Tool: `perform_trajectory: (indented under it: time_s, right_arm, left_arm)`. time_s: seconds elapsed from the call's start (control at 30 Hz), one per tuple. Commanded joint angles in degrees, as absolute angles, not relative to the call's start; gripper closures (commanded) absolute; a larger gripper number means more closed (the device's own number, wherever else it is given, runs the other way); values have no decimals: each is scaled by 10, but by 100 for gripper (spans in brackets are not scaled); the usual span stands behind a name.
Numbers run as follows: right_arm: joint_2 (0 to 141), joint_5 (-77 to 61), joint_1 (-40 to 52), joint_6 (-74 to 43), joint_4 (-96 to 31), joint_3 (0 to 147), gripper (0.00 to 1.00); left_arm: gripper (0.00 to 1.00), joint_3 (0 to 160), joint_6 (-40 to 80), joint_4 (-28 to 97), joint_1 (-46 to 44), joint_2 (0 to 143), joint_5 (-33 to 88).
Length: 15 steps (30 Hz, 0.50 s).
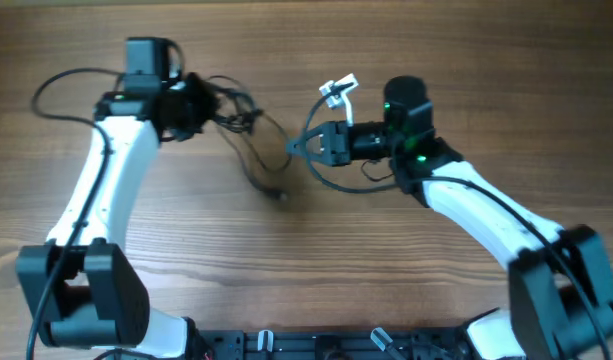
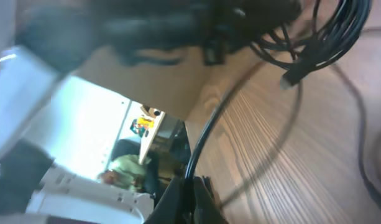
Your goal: Untangle cables
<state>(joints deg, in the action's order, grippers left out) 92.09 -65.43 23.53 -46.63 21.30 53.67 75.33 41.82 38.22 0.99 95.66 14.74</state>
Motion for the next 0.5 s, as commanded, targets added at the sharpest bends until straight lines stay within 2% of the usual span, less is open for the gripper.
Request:
perform_trajectory:
  time_s: [0.0, 0.17, 0.2, 0.23, 0.27, 0.3, 0.33, 0.37, 0.4, 0.47]
  right_arm:
    - [866, -646, 203, -405, 168, 539, 95]
    - [848, -419, 189, -375, -91, 539, 95]
    - [848, -382, 189, -375, -132, 539, 88]
    - [848, -357, 189, -375, -158, 539, 72]
    - [848, -328, 189, -366, -182, 539, 42]
    - [848, -321, 189, -335, -184, 539, 26]
    - [848, -322, 189, -319, -182, 539, 20]
    - [848, -334, 189, -314, -175, 539, 6]
    - [848, -353, 189, -305, -161, 539, 0]
    - [848, -416, 189, -240, -113, 539, 0]
  left_arm:
    - [96, 752, 518, 392, 90, 956, 109]
    - [96, 752, 549, 391, 131, 956, 126]
    - [96, 752, 545, 385, 131, 956, 156]
    - [96, 752, 524, 372, 127, 956, 199]
    - [96, 752, 465, 340, 119, 956, 273]
    - [96, 752, 384, 301, 104, 956, 378]
    - [96, 752, 340, 287, 95, 956, 440]
    - [96, 752, 287, 281, 81, 956, 507]
    - [96, 752, 239, 286, 63, 956, 555]
    - [96, 752, 166, 315, 27, 956, 578]
